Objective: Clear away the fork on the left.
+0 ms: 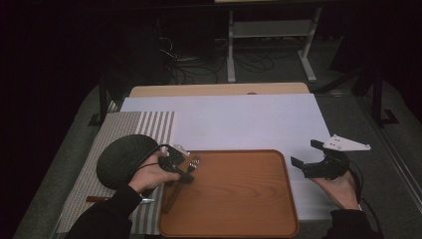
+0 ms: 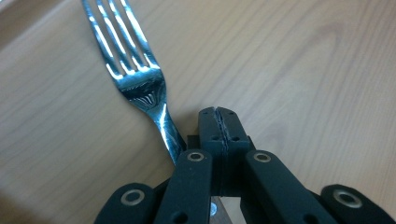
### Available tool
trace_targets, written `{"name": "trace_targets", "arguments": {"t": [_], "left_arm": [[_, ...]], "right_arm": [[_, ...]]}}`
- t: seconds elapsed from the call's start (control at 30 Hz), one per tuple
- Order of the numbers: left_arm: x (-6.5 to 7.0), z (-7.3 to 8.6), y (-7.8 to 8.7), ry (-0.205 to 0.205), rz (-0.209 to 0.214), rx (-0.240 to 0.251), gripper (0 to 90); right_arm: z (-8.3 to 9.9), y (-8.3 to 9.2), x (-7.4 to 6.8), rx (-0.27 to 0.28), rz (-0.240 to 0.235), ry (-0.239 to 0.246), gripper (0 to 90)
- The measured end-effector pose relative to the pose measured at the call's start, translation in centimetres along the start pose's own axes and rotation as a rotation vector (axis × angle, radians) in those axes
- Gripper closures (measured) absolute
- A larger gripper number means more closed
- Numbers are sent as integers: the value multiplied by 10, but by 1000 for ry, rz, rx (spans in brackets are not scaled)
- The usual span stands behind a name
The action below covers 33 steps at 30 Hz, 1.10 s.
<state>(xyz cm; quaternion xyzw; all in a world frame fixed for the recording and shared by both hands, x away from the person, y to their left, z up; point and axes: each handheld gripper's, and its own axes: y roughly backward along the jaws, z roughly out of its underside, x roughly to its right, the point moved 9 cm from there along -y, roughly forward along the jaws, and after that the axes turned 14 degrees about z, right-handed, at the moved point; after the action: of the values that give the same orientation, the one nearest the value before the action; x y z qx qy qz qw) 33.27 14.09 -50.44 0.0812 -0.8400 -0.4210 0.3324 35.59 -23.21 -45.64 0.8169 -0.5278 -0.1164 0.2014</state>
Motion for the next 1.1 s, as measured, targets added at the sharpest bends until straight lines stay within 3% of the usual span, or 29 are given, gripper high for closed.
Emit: {"name": "trace_targets", "arguments": {"t": [0.33, 0.63, 0.9, 1.0, 1.1], "left_arm": [[-11, 10, 13, 55, -20, 40, 895], [-17, 17, 21, 72, -33, 62, 895], [-20, 19, 30, 58, -47, 85, 895], [-22, 19, 36, 31, -63, 95, 889], [-21, 17, 41, 35, -58, 142, 810]], "right_arm": [[0, 0, 0, -1, 1, 2, 0], [0, -1, 0, -1, 1, 2, 0], [0, 0, 0, -1, 1, 0, 0], [0, 0, -1, 0, 1, 0, 0], [0, 0, -1, -1, 0, 2, 0]]}}
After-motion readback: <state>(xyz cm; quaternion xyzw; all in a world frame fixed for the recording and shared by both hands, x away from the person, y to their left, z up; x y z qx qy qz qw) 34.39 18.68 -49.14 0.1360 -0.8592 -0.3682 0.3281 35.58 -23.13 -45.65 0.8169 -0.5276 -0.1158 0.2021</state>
